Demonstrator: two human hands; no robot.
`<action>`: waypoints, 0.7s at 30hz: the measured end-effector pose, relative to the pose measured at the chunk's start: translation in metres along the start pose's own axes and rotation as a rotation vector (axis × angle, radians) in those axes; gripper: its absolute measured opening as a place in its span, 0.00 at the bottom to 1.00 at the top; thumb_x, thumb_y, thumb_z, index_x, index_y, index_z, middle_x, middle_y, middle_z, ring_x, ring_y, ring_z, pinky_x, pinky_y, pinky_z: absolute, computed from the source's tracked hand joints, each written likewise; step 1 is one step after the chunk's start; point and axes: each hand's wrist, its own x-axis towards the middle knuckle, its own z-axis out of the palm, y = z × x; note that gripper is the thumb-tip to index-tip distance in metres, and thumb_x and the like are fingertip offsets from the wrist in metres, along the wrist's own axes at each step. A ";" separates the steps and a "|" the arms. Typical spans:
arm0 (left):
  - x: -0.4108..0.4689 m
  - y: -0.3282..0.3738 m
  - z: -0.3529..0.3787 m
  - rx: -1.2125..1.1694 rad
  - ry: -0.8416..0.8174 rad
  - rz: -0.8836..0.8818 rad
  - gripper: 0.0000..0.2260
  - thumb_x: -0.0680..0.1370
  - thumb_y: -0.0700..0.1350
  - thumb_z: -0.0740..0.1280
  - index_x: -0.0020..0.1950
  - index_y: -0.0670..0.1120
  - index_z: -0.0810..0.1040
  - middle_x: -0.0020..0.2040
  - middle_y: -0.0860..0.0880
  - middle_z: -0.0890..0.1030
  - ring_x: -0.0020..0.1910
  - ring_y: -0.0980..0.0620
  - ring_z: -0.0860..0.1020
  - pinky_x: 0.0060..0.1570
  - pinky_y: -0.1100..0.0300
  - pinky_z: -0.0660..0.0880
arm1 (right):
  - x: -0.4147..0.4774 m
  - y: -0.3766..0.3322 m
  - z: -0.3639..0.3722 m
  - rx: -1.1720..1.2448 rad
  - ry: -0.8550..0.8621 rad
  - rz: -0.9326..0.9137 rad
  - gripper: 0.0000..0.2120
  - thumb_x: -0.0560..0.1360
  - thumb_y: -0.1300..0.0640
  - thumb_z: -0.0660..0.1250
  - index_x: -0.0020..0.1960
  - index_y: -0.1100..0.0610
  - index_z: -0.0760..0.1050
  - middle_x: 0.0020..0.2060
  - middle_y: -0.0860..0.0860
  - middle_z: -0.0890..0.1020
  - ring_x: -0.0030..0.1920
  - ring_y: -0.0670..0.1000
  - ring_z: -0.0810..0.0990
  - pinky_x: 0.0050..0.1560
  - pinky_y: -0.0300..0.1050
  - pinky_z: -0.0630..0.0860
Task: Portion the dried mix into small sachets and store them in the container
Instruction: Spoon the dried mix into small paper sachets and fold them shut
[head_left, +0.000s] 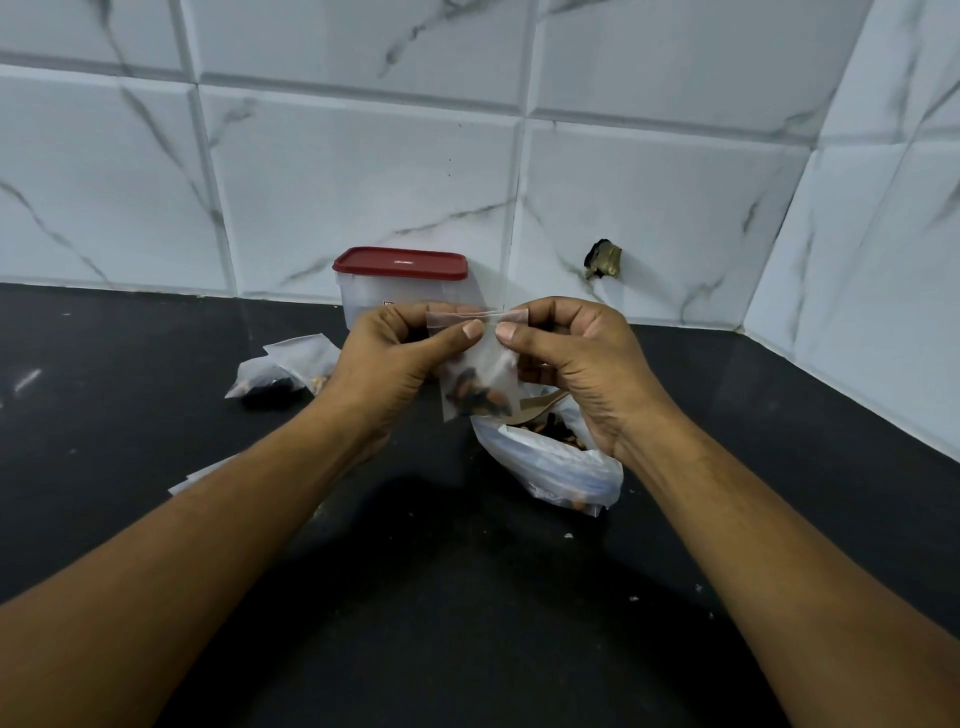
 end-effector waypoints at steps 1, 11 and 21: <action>0.000 0.000 -0.001 -0.002 -0.002 0.003 0.06 0.78 0.38 0.72 0.53 0.44 0.86 0.53 0.45 0.87 0.55 0.46 0.85 0.53 0.52 0.83 | 0.000 0.000 0.000 -0.002 -0.004 0.001 0.03 0.74 0.60 0.78 0.46 0.57 0.85 0.43 0.57 0.86 0.45 0.55 0.82 0.55 0.55 0.82; -0.001 0.001 0.001 -0.010 0.005 -0.017 0.08 0.78 0.39 0.72 0.56 0.41 0.85 0.53 0.43 0.87 0.54 0.45 0.85 0.49 0.53 0.84 | -0.001 -0.001 0.000 0.001 0.002 0.011 0.04 0.74 0.63 0.77 0.49 0.59 0.84 0.43 0.56 0.86 0.44 0.53 0.82 0.53 0.51 0.83; -0.004 0.004 0.003 -0.004 -0.008 -0.026 0.07 0.78 0.38 0.72 0.55 0.39 0.84 0.51 0.43 0.87 0.51 0.47 0.86 0.45 0.57 0.84 | -0.001 0.000 0.000 0.013 -0.008 0.002 0.04 0.74 0.64 0.77 0.46 0.58 0.84 0.41 0.54 0.86 0.42 0.52 0.82 0.47 0.47 0.81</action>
